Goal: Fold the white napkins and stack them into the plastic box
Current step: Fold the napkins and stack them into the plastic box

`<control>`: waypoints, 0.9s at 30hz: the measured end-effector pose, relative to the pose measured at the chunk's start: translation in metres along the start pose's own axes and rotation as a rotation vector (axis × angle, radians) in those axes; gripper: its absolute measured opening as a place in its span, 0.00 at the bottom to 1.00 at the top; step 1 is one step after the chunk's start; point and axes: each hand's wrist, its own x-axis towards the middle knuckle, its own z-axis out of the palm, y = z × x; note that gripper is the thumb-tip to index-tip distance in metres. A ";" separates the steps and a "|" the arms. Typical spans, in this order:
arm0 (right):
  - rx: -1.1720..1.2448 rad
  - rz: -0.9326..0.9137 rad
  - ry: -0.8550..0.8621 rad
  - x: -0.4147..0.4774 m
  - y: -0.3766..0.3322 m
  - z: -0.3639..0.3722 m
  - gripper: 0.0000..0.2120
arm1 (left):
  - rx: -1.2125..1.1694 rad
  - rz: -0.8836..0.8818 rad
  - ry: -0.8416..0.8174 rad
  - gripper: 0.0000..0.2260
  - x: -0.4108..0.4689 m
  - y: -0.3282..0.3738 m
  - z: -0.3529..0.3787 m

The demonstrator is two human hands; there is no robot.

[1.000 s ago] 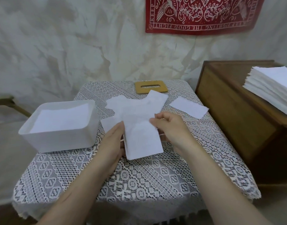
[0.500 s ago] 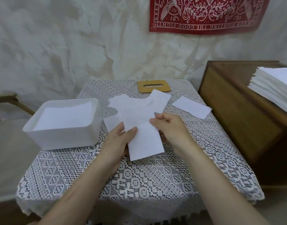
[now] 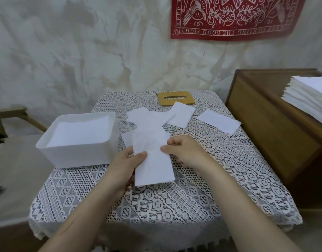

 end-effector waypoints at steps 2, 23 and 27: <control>-0.080 -0.052 0.026 0.002 0.001 0.004 0.09 | 0.021 -0.031 0.011 0.08 -0.003 -0.001 -0.009; -0.620 0.015 0.272 0.063 -0.009 0.028 0.10 | 0.083 -0.046 -0.027 0.10 -0.018 -0.001 -0.046; -0.544 0.012 0.270 0.062 -0.007 0.024 0.05 | 0.084 -0.046 -0.037 0.09 -0.014 -0.001 -0.042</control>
